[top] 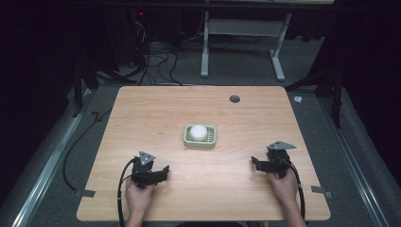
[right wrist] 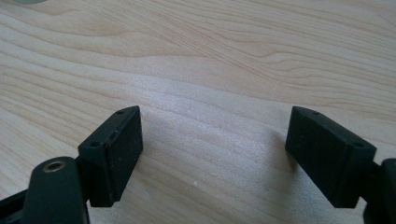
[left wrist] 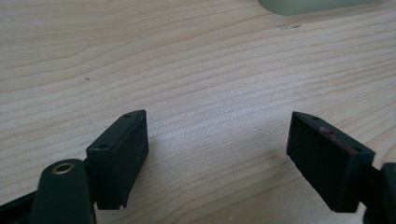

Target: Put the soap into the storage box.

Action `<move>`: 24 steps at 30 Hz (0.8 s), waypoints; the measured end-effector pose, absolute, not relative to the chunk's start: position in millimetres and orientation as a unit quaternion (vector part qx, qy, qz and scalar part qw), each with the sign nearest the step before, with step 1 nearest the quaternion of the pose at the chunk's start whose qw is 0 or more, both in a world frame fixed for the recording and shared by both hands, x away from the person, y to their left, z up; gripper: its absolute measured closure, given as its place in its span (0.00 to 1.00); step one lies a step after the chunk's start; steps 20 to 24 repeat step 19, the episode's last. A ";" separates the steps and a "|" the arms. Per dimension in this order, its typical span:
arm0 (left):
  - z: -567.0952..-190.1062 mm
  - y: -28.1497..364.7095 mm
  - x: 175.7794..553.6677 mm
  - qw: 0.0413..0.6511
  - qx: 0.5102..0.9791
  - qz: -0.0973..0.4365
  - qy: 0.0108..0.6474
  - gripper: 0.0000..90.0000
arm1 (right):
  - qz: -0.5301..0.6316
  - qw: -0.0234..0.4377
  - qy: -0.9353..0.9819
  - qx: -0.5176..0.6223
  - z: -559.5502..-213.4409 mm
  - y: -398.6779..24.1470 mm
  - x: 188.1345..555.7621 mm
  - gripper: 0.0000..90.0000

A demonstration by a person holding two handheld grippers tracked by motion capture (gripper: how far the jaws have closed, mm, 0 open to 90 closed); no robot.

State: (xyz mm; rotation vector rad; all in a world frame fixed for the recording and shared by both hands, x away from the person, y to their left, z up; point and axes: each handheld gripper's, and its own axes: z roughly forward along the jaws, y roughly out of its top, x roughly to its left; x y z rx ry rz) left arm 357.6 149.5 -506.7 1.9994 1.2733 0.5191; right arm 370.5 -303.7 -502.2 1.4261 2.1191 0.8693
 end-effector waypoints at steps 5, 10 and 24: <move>-507.3 147.0 356.4 0.342 0.773 0.208 0.492 0.22 | 0.314 0.220 0.765 0.517 -502.3 -303.5 370.3 0.22; -507.4 147.1 356.5 0.341 0.772 0.208 0.494 0.21 | 0.314 0.221 0.764 0.518 -502.3 -303.3 370.3 0.22; -507.3 147.3 356.4 0.341 0.773 0.207 0.493 0.21 | 0.314 0.221 0.765 0.517 -502.3 -303.3 370.4 0.22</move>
